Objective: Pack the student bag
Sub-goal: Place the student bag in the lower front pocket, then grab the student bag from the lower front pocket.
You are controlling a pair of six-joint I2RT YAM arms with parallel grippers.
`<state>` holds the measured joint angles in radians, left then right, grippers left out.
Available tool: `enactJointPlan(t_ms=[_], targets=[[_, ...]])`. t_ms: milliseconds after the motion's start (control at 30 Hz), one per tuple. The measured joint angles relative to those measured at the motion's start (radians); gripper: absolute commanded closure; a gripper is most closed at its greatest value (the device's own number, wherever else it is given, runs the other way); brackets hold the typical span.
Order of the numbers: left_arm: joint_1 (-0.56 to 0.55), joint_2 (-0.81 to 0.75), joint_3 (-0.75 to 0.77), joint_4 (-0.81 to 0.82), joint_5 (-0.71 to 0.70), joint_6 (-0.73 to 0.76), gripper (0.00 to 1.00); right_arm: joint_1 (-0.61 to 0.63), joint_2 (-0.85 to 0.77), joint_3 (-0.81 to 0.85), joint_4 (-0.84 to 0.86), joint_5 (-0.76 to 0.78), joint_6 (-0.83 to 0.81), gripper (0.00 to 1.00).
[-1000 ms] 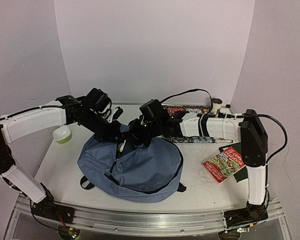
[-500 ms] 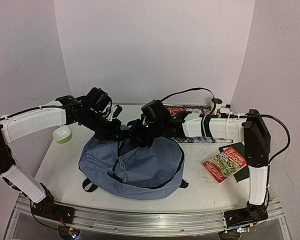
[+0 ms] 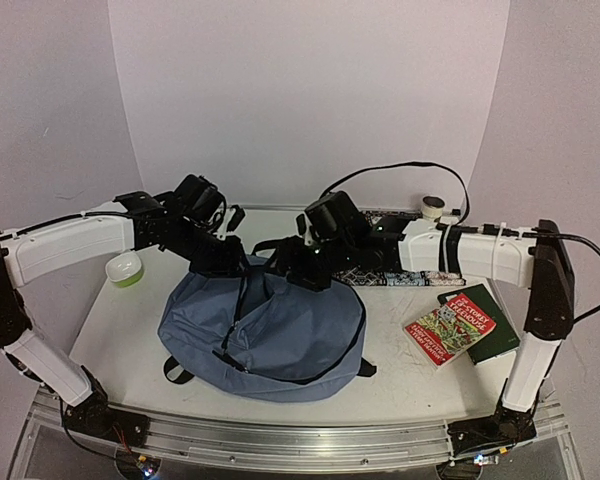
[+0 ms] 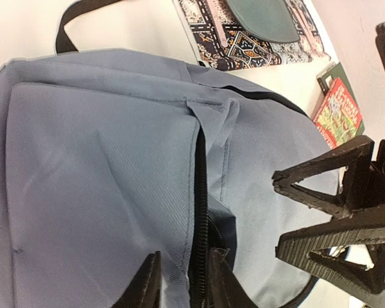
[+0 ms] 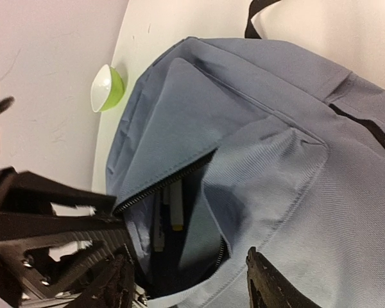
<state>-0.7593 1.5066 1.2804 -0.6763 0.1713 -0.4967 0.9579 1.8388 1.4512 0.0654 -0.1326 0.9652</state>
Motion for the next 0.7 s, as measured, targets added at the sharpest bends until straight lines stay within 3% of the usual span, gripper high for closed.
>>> enactJointPlan(t_ms=[200, 700], targets=[[0.0, -0.034, -0.01, 0.006, -0.024, 0.043, 0.58, 0.024, -0.022, -0.025, -0.038, 0.018, -0.086, 0.37], [0.0, -0.298, -0.326, -0.095, 0.065, 0.045, 0.58, 0.091, -0.023, -0.035, -0.063, 0.045, -0.152, 0.36]])
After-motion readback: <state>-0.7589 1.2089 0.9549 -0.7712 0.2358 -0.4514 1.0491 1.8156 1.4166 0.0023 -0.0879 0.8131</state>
